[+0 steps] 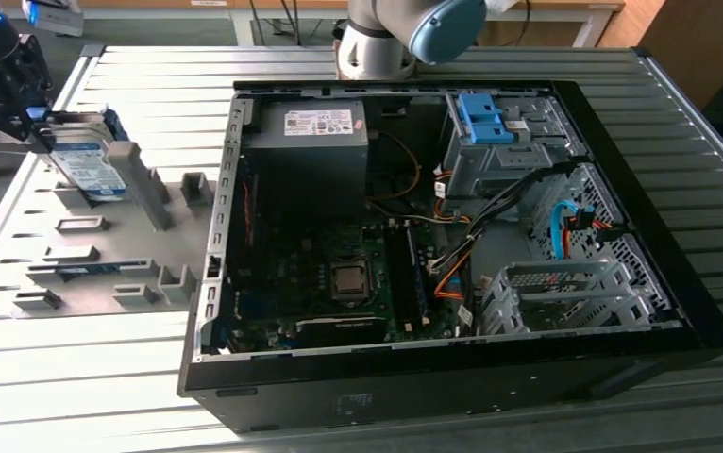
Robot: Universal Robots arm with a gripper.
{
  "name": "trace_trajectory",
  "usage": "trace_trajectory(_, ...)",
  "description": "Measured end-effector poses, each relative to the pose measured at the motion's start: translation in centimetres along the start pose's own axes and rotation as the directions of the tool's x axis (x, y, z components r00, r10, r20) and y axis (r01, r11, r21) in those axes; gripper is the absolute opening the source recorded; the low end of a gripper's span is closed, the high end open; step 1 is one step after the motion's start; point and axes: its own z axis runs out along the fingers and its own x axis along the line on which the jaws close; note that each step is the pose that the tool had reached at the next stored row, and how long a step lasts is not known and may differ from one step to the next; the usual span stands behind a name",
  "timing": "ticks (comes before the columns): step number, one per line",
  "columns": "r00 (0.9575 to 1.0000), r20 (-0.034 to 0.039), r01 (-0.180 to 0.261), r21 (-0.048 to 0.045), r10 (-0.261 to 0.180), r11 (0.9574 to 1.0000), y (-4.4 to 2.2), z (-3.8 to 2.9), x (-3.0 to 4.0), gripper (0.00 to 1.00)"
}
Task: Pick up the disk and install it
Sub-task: 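Pick up the disk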
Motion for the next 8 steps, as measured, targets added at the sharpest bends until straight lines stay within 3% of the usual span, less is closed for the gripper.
trace_trajectory(8, 1.0, -0.0001, 0.001, 0.0058, -0.001, 1.0, -0.01, 0.11, 0.01, 0.43)
